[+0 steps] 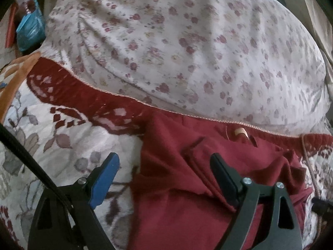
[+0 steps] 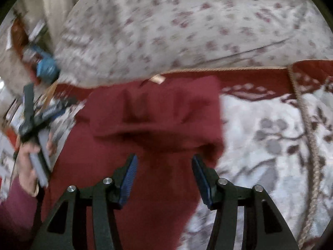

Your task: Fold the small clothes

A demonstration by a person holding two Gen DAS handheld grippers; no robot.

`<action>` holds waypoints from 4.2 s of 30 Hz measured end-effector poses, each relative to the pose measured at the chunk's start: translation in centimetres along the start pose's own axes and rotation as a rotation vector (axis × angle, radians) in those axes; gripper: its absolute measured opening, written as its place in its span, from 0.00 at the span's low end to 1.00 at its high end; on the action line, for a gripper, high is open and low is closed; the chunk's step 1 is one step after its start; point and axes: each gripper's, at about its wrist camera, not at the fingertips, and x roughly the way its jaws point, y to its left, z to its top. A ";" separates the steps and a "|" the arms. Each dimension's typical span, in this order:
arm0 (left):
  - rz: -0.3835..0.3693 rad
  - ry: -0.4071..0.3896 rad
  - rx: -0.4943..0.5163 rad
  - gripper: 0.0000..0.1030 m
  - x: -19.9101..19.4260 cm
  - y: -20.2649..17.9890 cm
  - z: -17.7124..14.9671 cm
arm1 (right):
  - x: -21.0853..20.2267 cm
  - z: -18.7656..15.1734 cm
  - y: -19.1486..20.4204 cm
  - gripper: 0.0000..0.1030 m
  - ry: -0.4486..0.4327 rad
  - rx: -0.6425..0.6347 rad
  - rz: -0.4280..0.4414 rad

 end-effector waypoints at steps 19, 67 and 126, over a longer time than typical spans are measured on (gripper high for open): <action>-0.125 0.115 0.119 0.00 3.5 -3.8 2.3 | -0.4 1.4 -1.0 0.62 -0.070 0.002 -0.033; -0.067 0.127 -0.090 0.12 1.3 2.5 2.1 | 5.0 -0.7 3.0 0.12 0.148 -0.381 -0.128; 0.051 0.138 -0.135 0.66 1.4 7.1 1.4 | 10.1 11.9 0.6 0.70 -0.030 0.013 -0.189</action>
